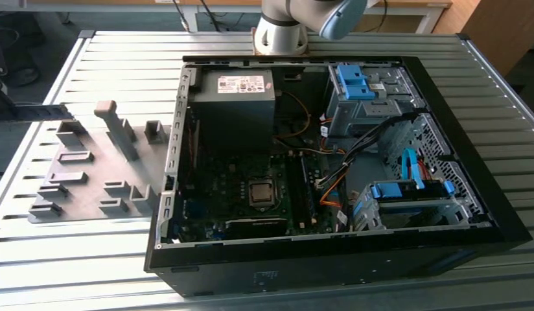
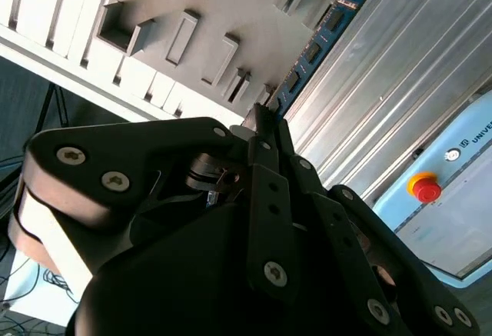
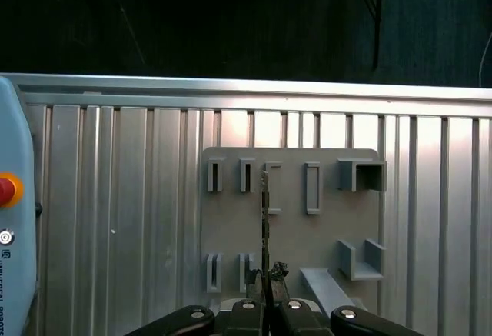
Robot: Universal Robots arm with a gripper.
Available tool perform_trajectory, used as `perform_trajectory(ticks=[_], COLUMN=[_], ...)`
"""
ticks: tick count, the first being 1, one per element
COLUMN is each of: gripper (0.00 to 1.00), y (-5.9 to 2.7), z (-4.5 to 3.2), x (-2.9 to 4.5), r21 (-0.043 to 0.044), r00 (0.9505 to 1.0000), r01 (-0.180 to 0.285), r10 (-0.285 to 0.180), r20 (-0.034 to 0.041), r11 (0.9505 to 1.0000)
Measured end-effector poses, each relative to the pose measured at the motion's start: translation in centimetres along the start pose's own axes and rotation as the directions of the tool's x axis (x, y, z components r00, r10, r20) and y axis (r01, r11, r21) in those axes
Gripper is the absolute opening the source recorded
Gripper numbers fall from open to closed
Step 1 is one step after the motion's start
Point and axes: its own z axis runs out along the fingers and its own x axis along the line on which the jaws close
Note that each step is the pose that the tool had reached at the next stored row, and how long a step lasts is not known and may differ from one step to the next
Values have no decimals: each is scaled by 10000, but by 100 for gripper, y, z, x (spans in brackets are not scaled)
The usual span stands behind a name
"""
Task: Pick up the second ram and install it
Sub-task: 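Pick up the second ram and move it above second insertion slot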
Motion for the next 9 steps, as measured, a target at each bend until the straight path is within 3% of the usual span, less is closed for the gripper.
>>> perform_trajectory(ticks=[9], gripper=[14], y=[0], z=[-57], x=[-2], r21=[12], r00=[10000], r01=[1], r10=[-1], r20=[0], r11=[10000])
